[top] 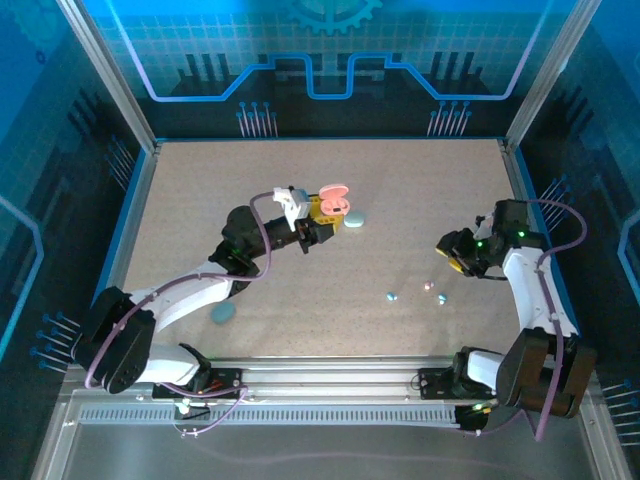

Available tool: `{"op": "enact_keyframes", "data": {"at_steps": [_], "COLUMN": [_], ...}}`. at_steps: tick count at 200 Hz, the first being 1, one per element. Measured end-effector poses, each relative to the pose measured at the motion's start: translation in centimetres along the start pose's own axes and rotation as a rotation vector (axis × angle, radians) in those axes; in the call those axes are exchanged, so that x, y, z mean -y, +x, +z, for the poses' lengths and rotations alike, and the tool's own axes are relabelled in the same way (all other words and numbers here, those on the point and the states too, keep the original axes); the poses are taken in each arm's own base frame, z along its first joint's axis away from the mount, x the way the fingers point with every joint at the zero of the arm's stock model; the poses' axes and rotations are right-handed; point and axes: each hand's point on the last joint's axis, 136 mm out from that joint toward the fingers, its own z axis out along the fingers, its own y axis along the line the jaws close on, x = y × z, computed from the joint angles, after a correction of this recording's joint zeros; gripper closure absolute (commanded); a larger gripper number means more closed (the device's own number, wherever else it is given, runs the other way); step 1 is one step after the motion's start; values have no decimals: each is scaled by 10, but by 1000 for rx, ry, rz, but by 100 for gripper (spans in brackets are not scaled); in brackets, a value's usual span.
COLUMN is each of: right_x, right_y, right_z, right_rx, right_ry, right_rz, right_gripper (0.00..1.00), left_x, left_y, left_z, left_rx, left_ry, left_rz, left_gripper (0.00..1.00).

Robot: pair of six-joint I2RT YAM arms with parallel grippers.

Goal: Insert wireless bluetooth earbuds into charging case

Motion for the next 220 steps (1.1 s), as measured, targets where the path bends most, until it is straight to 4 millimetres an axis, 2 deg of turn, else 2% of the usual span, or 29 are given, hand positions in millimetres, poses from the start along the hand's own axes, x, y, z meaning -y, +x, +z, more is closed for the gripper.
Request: {"op": "enact_keyframes", "data": {"at_steps": [66,108,156,220], "right_x": [33,45,46,45], "right_y": [15,14,19,-2], "right_z": [19,45,74,94], "right_rx": [-45,-125,-225,-238], "right_ry": [98,135,206,272], "right_rz": [50,79,23,-70], "right_gripper": [52,54,54,55], "left_x": [1,1,1,1], "left_y": [-3,0,0,1], "left_z": [-3,-4,-4,-4], "left_rx": [-3,-9,-9,-16], "left_ry": [-6,-6,-6,-7], "left_rz": [-2,-6,-6,-10], "left_gripper": [68,68,68,68]}}
